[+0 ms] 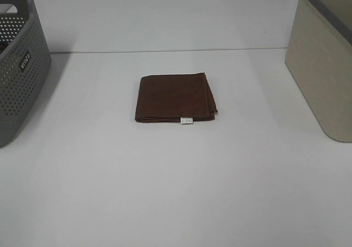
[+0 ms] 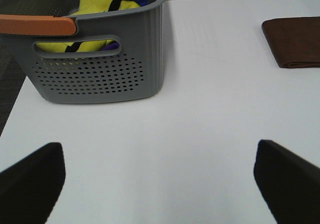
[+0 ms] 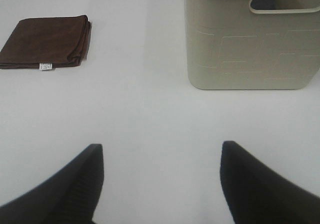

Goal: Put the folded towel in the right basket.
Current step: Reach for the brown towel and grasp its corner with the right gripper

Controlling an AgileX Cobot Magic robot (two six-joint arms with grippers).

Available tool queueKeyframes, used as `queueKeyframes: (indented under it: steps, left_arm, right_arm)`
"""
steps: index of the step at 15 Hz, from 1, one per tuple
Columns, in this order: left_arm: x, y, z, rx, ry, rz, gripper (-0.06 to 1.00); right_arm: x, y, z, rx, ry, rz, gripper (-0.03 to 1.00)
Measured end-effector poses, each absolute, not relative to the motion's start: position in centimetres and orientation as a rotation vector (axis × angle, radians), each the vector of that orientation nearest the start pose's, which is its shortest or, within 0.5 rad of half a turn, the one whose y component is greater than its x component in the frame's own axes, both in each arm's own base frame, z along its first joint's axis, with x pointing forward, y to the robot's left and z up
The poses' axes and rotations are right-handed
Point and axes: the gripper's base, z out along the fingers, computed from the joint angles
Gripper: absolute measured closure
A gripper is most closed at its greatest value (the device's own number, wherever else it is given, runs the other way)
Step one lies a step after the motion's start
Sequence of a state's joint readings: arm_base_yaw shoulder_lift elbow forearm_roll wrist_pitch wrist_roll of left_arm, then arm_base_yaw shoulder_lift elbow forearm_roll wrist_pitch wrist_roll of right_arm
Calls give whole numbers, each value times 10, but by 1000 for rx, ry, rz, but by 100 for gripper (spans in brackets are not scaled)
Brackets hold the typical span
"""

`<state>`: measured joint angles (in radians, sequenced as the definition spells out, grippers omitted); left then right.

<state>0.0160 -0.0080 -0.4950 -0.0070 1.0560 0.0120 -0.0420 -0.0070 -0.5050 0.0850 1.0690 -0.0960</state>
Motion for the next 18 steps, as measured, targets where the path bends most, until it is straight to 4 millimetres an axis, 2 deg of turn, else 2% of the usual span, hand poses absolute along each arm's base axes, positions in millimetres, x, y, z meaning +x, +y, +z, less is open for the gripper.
queueKeyframes:
  steps: [18]
  left_arm:
    - [-5, -1, 276, -4, 2037, 9, -3]
  right_arm:
    - [-7, 7, 278, -60, 2037, 15, 33]
